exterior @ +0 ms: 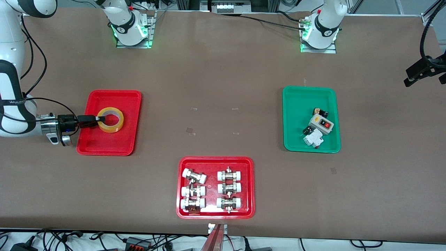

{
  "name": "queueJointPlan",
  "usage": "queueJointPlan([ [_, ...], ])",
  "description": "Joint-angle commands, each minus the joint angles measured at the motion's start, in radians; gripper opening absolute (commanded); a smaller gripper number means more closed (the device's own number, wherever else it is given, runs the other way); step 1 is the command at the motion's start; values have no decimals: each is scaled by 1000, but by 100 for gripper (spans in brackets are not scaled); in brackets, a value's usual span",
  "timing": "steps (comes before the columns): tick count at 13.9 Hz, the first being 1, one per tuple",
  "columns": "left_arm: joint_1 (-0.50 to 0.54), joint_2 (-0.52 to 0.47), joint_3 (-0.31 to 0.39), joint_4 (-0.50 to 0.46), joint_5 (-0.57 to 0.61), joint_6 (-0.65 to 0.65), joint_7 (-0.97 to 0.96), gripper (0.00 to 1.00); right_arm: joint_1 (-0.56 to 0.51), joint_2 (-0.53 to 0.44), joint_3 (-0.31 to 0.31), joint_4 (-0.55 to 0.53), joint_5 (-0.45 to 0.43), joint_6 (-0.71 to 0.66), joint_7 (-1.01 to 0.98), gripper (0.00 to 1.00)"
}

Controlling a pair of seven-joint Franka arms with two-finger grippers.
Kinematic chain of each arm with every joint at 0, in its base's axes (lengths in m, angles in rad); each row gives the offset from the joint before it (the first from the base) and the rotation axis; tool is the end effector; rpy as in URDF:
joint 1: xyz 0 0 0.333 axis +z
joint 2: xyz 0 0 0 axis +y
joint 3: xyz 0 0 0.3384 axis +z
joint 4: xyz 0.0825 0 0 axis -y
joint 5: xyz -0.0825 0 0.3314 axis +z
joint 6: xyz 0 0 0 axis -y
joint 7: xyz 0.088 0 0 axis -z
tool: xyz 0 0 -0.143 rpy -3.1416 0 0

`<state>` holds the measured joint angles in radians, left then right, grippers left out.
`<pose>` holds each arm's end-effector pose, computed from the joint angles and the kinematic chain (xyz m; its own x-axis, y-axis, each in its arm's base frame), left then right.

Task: Left arm passes tape to right arm into tray
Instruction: 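Lower the tape into the empty red tray with the right gripper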

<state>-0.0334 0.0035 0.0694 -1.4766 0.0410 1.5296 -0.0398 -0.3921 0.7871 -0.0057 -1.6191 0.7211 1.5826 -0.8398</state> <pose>0.5007 0.0240 0.6449 0.9957 0.0773 0.0511 0.0794 -0.9961 -0.0391 0.5549 -0.1311 0.1846 0.9670 0.1953 -0.1635 -0.0333 -0.5396 -0.8413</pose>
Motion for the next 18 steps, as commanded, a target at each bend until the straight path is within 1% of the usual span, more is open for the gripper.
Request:
queueJointPlan([
  [1, 0, 13, 4, 42, -16, -34, -6, 100, 18, -3, 9, 42, -40, 26, -12, 100],
  [4, 0, 12, 7, 54, -18, -34, -3, 100, 27, -6, 9, 44, -75, 66, -12, 100],
  [6, 0, 13, 7, 48, -16, -34, -2, 100, 36, -18, 10, 60, -127, 88, -12, 100],
  [9, 0, 15, -2, 51, -16, -32, -2, 100, 62, -26, 12, 137, -201, 88, -7, 100],
  [13, 0, 15, 1, 48, -16, -29, -2, 100, 117, -104, 6, 151, -226, 89, 11, 100],
  [15, 0, 16, 1, 45, -18, -22, -2, 100, 133, -130, 6, 174, -244, 88, 78, 100],
  [18, 0, 16, 1, 47, -16, -19, -2, 100, 174, -134, 13, 284, -353, 77, 262, 100],
])
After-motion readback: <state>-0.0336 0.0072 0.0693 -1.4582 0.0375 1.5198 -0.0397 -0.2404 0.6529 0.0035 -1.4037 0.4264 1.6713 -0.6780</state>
